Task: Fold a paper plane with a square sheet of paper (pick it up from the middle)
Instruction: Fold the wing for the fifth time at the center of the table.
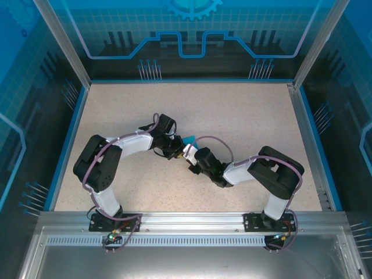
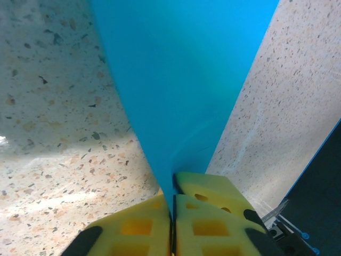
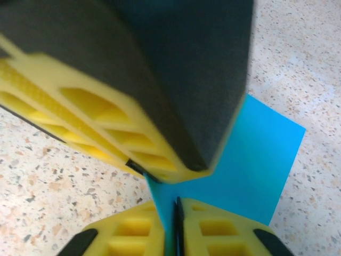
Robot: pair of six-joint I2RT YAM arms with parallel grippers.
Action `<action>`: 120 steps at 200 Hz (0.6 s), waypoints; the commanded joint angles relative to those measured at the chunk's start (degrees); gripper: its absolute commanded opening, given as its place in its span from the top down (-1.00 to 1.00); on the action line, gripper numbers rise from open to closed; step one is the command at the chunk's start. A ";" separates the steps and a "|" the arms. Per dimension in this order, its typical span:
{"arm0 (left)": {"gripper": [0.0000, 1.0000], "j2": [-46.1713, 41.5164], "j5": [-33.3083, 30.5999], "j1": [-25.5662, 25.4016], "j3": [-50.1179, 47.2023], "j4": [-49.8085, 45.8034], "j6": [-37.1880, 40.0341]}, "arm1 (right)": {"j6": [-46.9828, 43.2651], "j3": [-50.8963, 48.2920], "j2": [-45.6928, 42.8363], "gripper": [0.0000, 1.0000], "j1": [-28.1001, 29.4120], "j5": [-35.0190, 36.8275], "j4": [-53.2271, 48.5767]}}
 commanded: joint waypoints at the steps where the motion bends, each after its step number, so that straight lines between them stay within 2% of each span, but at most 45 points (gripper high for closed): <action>1: 0.54 -3.09 -0.80 0.82 1.86 -2.85 1.09 | 4.45 -1.65 -0.78 0.82 -1.00 -3.49 3.00; 50: 0.07 -7.80 -2.46 6.21 1.22 -4.89 2.69 | 10.74 -4.66 -3.43 0.85 -4.87 -11.90 4.96; 120: -0.06 -10.63 -1.40 7.34 -4.07 0.77 2.30 | 24.21 -4.83 -4.14 0.86 -11.88 -25.81 5.50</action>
